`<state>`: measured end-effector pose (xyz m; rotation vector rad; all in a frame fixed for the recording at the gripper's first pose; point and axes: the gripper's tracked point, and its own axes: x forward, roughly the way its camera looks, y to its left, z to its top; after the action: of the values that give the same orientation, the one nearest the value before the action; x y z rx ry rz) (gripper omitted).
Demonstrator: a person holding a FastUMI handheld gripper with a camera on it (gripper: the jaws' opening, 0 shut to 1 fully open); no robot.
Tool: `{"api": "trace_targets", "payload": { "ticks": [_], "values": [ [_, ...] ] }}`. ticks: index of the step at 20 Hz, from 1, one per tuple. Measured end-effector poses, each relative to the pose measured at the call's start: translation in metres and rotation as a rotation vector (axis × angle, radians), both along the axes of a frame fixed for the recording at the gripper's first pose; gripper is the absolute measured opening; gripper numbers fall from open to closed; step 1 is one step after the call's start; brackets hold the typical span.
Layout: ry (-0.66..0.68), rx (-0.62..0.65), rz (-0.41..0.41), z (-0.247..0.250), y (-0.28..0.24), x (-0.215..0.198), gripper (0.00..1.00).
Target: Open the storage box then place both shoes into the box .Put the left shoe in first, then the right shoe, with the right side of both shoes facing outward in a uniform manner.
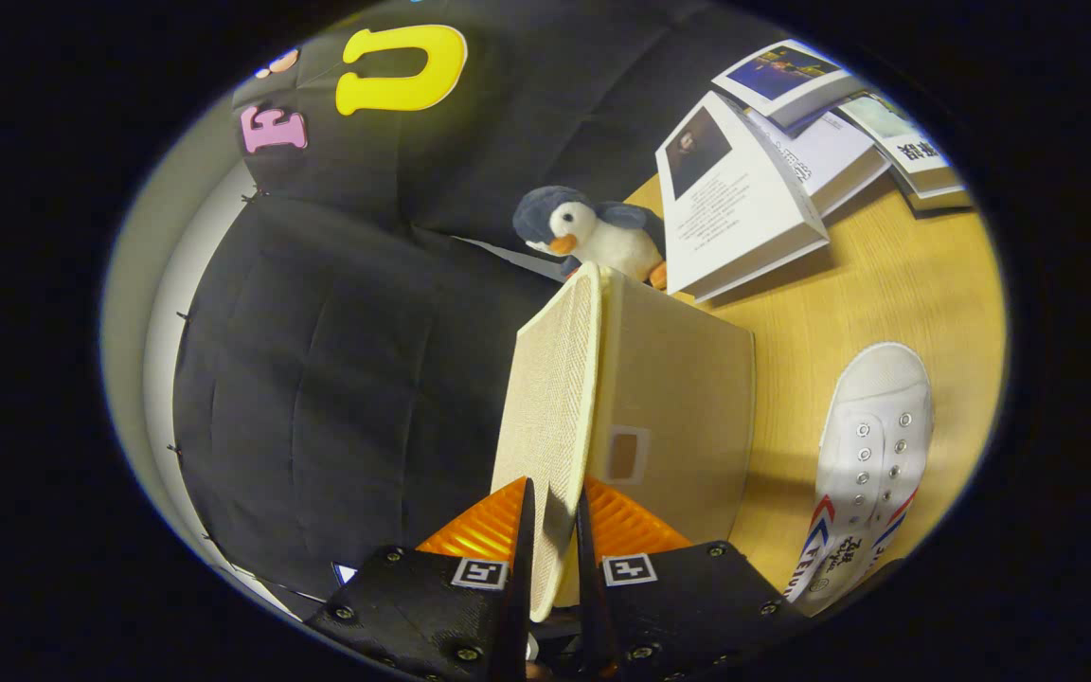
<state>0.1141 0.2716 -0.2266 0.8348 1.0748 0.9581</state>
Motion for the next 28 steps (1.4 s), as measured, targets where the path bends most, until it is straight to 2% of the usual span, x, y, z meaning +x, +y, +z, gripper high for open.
{"api": "trace_targets", "payload": {
  "ticks": [8, 14, 20, 21, 23, 24, 26, 28],
  "values": [
    [-0.123, 0.057, 0.066, 0.088, 0.049, -0.005, 0.22],
    [-0.16, 0.089, 0.122, 0.118, 0.12, -0.01, 0.22],
    [-0.254, 0.032, 0.149, 0.141, 0.183, -0.019, 0.23],
    [-0.265, 0.013, 0.163, 0.14, 0.189, -0.019, 0.31],
    [-0.288, -0.025, 0.2, 0.133, 0.212, -0.024, 0.62],
    [-0.299, -0.039, 0.213, 0.13, 0.217, -0.027, 0.75],
    [-0.316, -0.061, 0.226, 0.129, 0.222, -0.03, 0.89],
    [-0.315, -0.048, 0.237, 0.138, 0.227, -0.037, 0.94]
  ]
}}
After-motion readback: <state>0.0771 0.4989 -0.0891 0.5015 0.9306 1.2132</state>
